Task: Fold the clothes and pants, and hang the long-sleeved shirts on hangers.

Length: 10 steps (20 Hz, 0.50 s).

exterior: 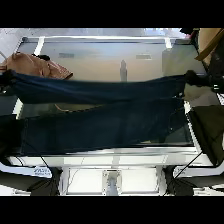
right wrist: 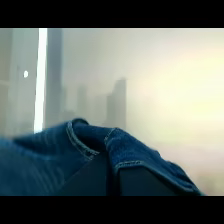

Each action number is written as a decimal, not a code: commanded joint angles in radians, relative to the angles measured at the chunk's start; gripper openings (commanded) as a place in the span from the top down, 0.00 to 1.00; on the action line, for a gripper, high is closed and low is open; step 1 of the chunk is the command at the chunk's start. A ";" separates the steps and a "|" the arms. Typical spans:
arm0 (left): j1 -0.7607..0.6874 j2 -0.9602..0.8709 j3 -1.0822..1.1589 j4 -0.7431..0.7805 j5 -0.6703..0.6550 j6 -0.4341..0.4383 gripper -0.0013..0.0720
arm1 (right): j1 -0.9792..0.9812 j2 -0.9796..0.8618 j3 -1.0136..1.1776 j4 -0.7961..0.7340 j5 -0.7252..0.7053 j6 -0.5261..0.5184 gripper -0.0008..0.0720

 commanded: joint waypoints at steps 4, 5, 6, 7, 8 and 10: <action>0.010 0.120 -0.002 0.002 0.160 0.000 0.95 | -0.084 0.186 0.029 -0.154 0.240 0.059 0.93; -0.011 0.116 -0.015 0.002 0.212 0.012 0.95 | -0.075 0.185 0.019 -0.154 0.246 0.064 0.93; -0.039 0.108 -0.039 0.002 0.263 0.048 0.95 | -0.061 0.179 0.003 -0.153 0.235 0.070 0.93; -0.068 0.097 -0.066 0.004 0.296 0.098 0.95 | -0.044 0.170 -0.018 -0.153 0.220 0.071 0.93; -0.098 0.080 -0.103 0.011 0.315 0.161 0.95 | -0.024 0.159 -0.045 -0.153 0.196 0.071 0.93; -0.140 0.047 -0.188 0.087 0.345 0.203 0.95 | 0.020 0.126 -0.109 -0.158 0.120 0.071 0.93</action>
